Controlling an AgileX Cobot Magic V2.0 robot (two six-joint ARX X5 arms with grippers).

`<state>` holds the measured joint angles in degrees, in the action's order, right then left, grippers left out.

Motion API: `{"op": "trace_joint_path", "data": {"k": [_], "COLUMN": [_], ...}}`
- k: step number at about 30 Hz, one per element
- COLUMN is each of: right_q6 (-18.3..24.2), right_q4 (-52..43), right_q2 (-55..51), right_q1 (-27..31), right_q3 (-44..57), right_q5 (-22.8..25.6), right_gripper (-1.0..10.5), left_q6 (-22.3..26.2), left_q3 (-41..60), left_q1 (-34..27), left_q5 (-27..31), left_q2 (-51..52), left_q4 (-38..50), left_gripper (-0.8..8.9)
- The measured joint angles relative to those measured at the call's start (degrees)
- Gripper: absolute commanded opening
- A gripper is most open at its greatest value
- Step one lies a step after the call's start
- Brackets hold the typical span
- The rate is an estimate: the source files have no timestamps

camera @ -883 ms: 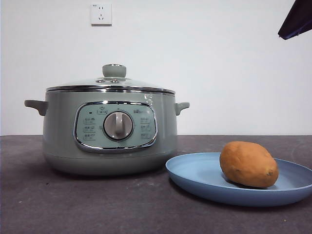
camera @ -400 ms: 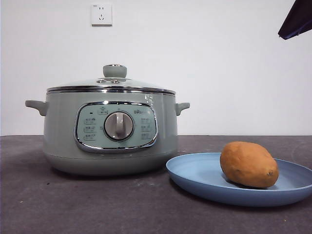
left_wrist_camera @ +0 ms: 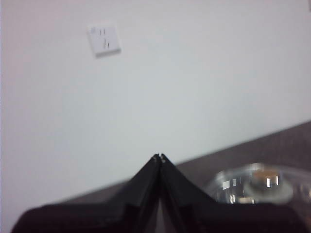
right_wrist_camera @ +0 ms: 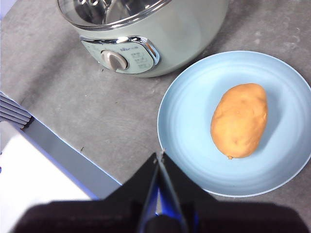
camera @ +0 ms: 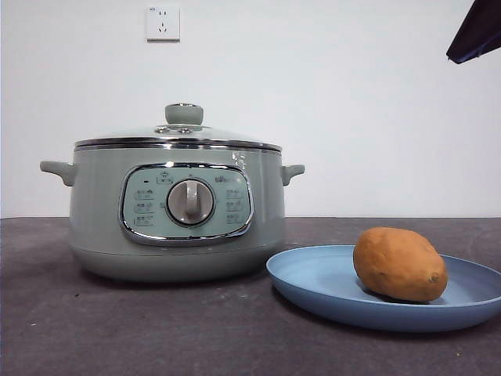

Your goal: Take the potato out from the steamer,put the potato on the plate,close the lid

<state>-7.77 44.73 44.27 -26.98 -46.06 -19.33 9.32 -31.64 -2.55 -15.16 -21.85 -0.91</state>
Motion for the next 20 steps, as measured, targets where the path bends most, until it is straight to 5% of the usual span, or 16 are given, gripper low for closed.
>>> {"op": "trace_joint_path", "data": {"k": [8,20], "right_q6": [0.00,0.00], "right_q4": [0.00,0.00], "right_q2": [0.00,0.00], "right_q1": [0.00,0.00], "right_q3": [0.00,0.00], "right_q5": [0.00,0.00], "right_gripper": [0.0,0.0], "left_q6": [-4.04,-8.74], "left_q3": [17.00,29.44], "left_q1": [-1.16,-1.16], "left_q5": [5.31,10.36], "left_q2": [11.08,19.91], "left_q4": [0.70,0.74], "left_gripper": [-0.03,-0.03]}}
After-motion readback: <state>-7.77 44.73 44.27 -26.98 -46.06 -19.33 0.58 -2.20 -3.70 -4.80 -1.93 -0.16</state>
